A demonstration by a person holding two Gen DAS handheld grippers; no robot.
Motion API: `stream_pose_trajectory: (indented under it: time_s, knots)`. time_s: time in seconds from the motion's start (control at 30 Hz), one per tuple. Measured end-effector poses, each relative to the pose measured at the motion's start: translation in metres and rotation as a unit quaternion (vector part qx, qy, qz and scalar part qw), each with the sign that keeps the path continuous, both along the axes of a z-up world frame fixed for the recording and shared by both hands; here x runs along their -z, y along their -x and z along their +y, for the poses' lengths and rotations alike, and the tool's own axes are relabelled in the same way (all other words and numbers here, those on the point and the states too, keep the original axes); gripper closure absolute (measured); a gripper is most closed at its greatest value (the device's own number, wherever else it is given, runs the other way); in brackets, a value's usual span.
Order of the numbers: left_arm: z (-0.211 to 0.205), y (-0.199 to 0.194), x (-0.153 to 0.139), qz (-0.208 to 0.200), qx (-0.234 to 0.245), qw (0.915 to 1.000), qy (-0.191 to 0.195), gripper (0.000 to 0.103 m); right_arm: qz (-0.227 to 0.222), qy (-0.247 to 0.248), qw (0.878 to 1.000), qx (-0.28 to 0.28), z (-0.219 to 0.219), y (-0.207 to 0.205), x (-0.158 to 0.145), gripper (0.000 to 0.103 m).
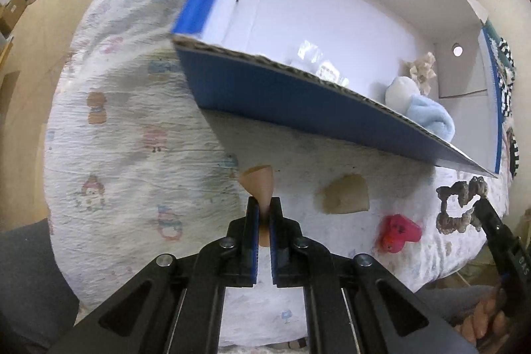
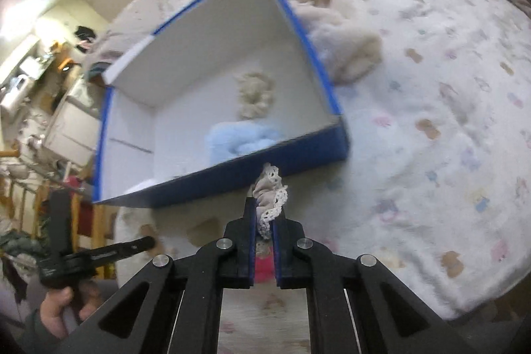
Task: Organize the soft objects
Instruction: 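Grasp the orange sponge with the left tool while the right tool grasps the lace scrunchie, then carry the orange sponge and lace scrunchie over the box with both tools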
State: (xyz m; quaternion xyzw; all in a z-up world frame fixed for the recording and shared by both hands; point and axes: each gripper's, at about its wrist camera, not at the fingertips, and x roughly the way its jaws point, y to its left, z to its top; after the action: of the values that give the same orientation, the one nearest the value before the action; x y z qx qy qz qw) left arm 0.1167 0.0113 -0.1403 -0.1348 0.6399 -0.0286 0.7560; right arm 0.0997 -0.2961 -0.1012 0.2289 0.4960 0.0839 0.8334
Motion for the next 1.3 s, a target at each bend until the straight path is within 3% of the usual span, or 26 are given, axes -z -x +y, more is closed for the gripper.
stream_pose_trajectory:
  time_s: [0.33,0.67,0.87,1.07,1.3]
  knots:
    - [0.015,0.006,-0.017,-0.021,0.004,0.9989,-0.041,0.098,0.007,0.028,0.998,-0.050,0.030,-0.007,0.002,0.093]
    - [0.027,0.023,-0.036,-0.056,0.024,0.9935,-0.095,0.098,-0.029,0.037,0.993,-0.111,0.074,-0.004,-0.012,0.093]
    - [0.019,0.034,-0.068,-0.134,0.036,0.9831,-0.119,0.098,-0.077,0.020,0.988,-0.130,0.080,0.006,-0.033,0.093]
    - [-0.006,0.042,-0.100,-0.220,0.052,0.9647,-0.135,0.098,-0.151,0.004,0.979,-0.134,0.081,0.016,-0.063,0.093]
    - [-0.019,0.027,-0.136,-0.253,0.045,0.9598,-0.113,0.098,-0.201,-0.008,0.972,-0.125,0.075,0.021,-0.091,0.093]
